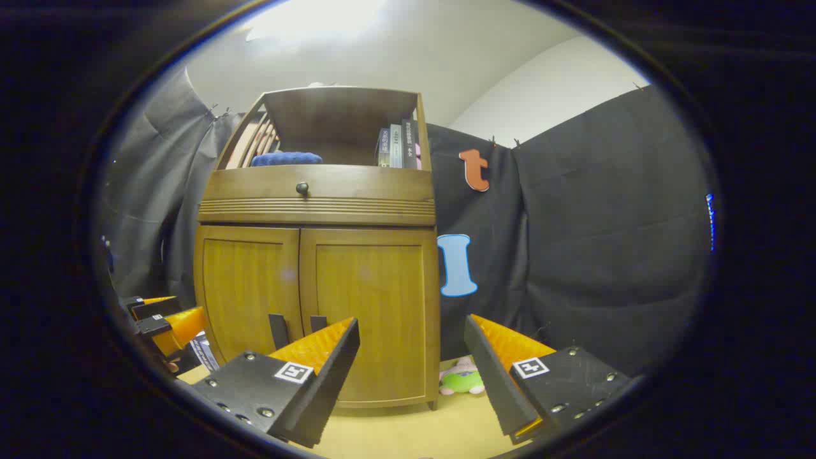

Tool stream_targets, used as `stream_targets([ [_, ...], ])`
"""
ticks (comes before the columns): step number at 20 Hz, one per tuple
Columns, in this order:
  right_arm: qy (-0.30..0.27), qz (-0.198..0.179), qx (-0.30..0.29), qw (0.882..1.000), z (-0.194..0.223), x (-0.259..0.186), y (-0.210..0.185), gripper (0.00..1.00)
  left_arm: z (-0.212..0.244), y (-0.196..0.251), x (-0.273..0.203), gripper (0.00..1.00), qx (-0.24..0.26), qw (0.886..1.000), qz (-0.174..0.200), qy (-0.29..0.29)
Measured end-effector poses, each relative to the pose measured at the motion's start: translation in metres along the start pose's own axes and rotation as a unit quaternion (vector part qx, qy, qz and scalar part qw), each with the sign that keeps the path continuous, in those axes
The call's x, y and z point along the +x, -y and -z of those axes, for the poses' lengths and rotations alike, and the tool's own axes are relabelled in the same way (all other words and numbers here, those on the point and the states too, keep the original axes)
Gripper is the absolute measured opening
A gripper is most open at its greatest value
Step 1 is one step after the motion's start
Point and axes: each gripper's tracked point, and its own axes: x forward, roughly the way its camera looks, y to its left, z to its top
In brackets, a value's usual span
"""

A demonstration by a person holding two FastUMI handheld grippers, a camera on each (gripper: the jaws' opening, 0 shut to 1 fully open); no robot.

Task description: Open the right door of the double-door shoe cabinet with the right hand, and open the left door with the left hand.

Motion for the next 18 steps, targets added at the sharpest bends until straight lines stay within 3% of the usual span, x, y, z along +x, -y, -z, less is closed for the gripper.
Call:
stream_targets([
  [6,0.005,0.002,-0.006,1.000,-0.008,0.005,0.002,1.00,-0.007,-0.019,0.002,0.95,-0.017,1.000,-0.007,0.005],
  [7,0.005,0.004,-0.009,1.000,-0.008,0.007,0.004,0.94,-0.005,-0.021,0.003,0.92,-0.019,1.000,-0.010,0.003],
  [8,0.005,0.007,-0.010,1.000,-0.008,0.010,0.004,0.96,-0.005,-0.024,0.003,0.92,-0.020,1.000,-0.011,0.000],
  [9,0.005,0.010,-0.011,1.000,-0.007,0.013,0.003,0.98,-0.004,-0.026,0.004,0.98,-0.020,1.000,-0.013,-0.003],
  [10,0.003,0.013,-0.013,1.000,-0.005,0.017,0.004,0.98,-0.004,-0.028,0.005,0.92,-0.019,1.000,-0.014,-0.004],
  [12,0.000,0.013,-0.012,1.000,-0.001,0.024,0.002,0.98,-0.004,-0.030,0.006,0.92,-0.018,1.000,-0.012,-0.003],
  [13,0.000,0.012,-0.007,1.000,0.000,0.027,-0.001,0.93,-0.005,-0.031,0.006,0.95,-0.017,1.000,-0.012,-0.004],
  [16,-0.004,0.018,-0.015,1.000,0.007,0.043,-0.004,0.94,-0.004,-0.038,0.007,0.92,-0.026,1.000,-0.016,-0.006],
  [18,-0.010,0.017,-0.017,1.000,0.018,0.048,-0.007,1.00,-0.004,-0.044,0.009,0.95,-0.030,0.999,-0.019,-0.007],
])
